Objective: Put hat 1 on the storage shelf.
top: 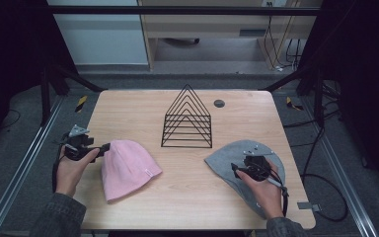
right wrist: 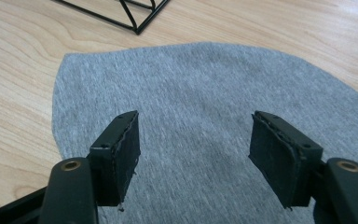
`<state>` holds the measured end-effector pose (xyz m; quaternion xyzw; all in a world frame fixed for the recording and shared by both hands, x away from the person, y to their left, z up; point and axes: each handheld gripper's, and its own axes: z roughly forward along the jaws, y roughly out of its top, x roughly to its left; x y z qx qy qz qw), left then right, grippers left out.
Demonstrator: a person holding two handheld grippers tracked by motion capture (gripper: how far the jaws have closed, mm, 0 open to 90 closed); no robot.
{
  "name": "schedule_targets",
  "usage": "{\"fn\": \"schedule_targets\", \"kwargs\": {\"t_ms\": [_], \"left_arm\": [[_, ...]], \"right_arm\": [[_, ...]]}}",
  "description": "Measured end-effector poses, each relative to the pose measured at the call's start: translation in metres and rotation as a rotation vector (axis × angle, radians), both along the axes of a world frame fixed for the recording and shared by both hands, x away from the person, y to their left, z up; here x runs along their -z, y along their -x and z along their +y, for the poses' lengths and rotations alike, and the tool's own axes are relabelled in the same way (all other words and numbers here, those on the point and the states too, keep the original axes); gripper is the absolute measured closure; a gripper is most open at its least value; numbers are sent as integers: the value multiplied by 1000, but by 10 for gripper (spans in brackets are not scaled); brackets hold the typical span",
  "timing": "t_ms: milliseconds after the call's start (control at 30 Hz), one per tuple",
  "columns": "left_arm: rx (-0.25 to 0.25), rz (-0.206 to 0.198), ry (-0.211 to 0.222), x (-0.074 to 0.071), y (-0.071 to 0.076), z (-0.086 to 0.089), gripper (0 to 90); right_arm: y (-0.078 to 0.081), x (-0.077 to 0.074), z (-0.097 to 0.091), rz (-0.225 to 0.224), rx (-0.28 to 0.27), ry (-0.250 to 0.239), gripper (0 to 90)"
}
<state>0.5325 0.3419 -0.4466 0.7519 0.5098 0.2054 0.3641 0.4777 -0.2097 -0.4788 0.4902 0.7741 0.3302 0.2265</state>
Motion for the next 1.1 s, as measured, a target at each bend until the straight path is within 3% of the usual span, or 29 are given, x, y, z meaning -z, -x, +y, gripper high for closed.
{"fn": "schedule_targets", "kwargs": {"t_ms": [67,233,433,700,800,900,1100], "left_arm": [[10,18,-10,4,-5,-5,248],[56,96,-113,20,-13,-14,257],[100,132,-107,29,-15,-20,292],[143,168,-63,32,-13,-24,543],[143,168,-61,31,-12,-25,660],[136,156,-70,29,-10,-26,715],[122,112,-97,21,-4,-29,755]], "right_arm": [[0,1,0,0,-3,7,337],[0,3,2,14,-13,16,335],[-1,4,3,29,-24,19,325],[-1,6,5,40,-40,25,317],[-1,5,6,38,-38,24,318],[-1,5,5,31,-37,25,318],[-1,4,4,27,-31,21,319]]}}
